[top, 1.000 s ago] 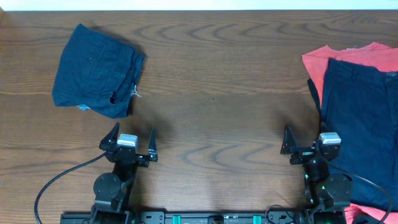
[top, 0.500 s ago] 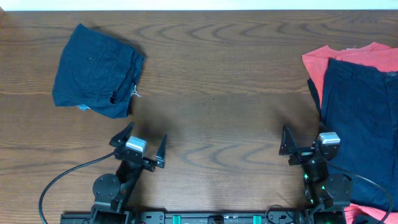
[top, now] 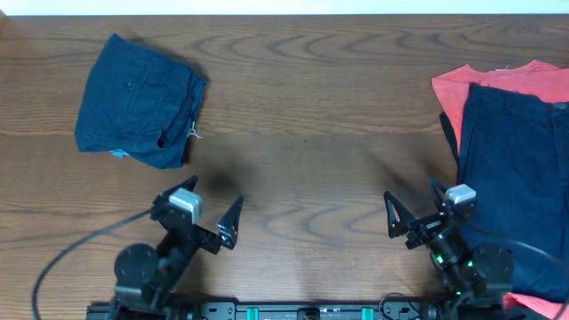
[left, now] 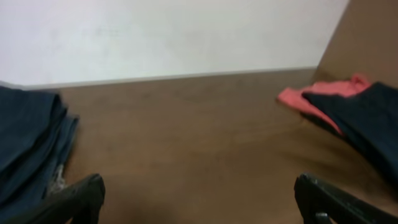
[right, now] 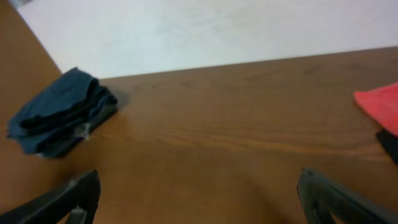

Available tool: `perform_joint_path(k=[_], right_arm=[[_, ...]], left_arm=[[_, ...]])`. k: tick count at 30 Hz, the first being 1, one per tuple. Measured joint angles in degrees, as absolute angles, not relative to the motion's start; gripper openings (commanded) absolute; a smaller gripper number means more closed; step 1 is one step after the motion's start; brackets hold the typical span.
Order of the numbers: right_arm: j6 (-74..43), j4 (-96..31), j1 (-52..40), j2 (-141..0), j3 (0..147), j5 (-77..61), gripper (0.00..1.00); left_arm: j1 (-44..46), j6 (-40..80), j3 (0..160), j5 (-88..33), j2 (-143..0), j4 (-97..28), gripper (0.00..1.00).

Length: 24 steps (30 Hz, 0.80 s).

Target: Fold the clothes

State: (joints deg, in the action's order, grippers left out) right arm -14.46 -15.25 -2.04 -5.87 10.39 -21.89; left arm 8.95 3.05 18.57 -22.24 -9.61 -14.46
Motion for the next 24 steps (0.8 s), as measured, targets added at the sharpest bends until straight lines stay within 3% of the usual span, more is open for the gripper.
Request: perform_joint_path(k=[6,16,24], right_arm=[[-13.0,-29.9,-2.0,-23.7,26.8,-23.1,0.99],[-7.6,-57.3,-2.0,-65.9,61.4,-18.7,0.99],[-5.4,-59.1,-0.8,-85.9,78.8,-11.7,0.99]], left_arm=[[9.0,3.6,36.0,-18.5,-28.1,-29.7,0.98],[9.0,4.3,65.3,-14.4,-61.1,-49.9,0.98],[9.0,4.3,69.5,-17.8,-74.0,-51.7,0.98]])
